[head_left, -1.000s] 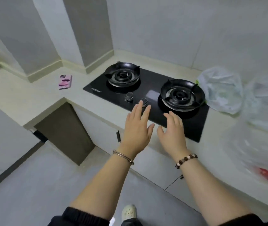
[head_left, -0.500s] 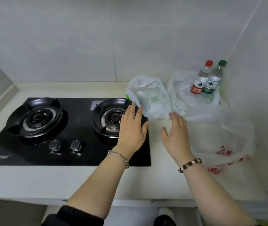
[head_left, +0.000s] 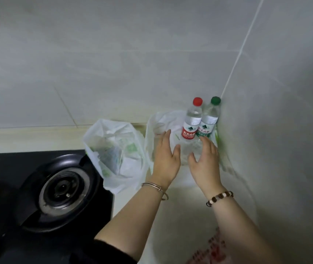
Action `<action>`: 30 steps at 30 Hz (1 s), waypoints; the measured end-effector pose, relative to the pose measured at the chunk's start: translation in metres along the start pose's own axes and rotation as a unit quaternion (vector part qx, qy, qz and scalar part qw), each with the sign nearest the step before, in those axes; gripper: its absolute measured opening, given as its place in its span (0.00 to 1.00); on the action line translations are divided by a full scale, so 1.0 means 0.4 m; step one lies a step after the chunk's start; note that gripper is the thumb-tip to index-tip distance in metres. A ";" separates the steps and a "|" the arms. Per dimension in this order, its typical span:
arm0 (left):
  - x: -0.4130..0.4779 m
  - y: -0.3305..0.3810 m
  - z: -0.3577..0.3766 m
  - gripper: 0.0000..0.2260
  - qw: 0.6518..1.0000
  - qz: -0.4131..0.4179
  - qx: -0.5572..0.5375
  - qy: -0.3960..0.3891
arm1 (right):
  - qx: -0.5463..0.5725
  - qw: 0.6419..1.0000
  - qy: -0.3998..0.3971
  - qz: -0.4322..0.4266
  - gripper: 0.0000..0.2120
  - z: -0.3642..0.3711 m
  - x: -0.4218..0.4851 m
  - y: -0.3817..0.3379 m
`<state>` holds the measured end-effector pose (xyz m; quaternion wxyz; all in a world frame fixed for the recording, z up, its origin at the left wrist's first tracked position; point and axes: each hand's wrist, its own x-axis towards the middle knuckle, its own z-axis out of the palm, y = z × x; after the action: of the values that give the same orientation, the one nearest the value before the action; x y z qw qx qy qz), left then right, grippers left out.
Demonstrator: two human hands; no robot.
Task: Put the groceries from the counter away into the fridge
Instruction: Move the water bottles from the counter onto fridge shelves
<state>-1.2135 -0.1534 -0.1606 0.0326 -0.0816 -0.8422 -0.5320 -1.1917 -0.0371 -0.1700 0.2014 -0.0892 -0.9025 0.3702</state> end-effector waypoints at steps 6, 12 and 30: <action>0.215 0.034 0.086 0.27 0.992 -0.094 -0.066 -0.044 | 0.061 0.996 0.051 0.042 0.26 -0.003 0.203 0.088; 0.385 0.059 0.149 0.30 0.983 -0.110 -0.107 -0.096 | 0.118 0.986 0.040 0.110 0.34 0.027 0.356 0.144; 0.425 -0.019 0.157 0.19 0.986 0.021 0.099 -0.131 | 0.024 0.997 -0.029 0.064 0.19 0.020 0.431 0.182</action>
<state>-1.3801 -0.0826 -0.1702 -0.0594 -0.1643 -0.8860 -0.4295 -1.3500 0.0628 -0.1751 0.1531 -0.1308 -0.8913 0.4063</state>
